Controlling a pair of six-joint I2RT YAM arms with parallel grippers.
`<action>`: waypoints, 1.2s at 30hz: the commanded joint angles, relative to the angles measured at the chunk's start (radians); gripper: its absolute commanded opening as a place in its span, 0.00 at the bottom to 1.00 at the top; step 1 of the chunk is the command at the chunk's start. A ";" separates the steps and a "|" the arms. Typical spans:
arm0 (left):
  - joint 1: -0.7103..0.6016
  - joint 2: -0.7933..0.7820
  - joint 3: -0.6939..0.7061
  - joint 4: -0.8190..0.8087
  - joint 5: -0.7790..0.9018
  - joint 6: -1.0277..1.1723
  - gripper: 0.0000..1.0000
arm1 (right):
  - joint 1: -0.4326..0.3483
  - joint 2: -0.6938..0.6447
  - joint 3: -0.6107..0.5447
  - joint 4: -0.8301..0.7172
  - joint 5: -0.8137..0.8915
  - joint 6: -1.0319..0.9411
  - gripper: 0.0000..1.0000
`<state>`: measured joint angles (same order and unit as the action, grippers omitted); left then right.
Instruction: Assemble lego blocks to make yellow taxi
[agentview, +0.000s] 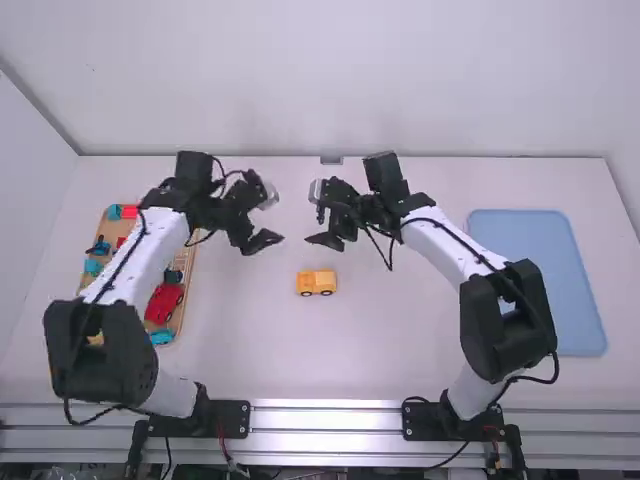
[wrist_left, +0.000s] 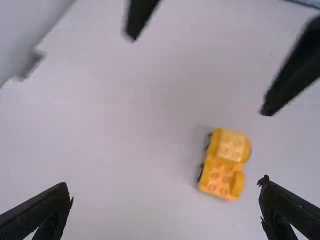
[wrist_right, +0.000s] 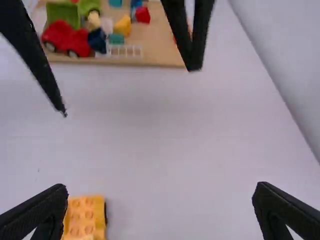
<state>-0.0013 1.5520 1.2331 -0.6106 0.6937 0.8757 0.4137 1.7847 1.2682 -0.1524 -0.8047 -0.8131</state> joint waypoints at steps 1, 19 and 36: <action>0.076 -0.082 -0.019 -0.014 -0.093 -0.203 0.99 | 0.033 0.001 -0.006 0.053 -0.028 0.169 0.99; 0.517 -0.481 -0.155 0.017 -0.545 -0.903 0.99 | 0.224 0.039 0.018 0.326 -0.117 0.341 0.99; 0.518 -0.237 -0.024 -0.057 -0.758 -1.157 0.99 | 0.221 0.185 0.238 0.118 -0.139 0.292 0.99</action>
<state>0.5137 1.2533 1.1469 -0.6491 -0.0536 -0.2592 0.6491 1.9587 1.4750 -0.0315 -0.9360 -0.5205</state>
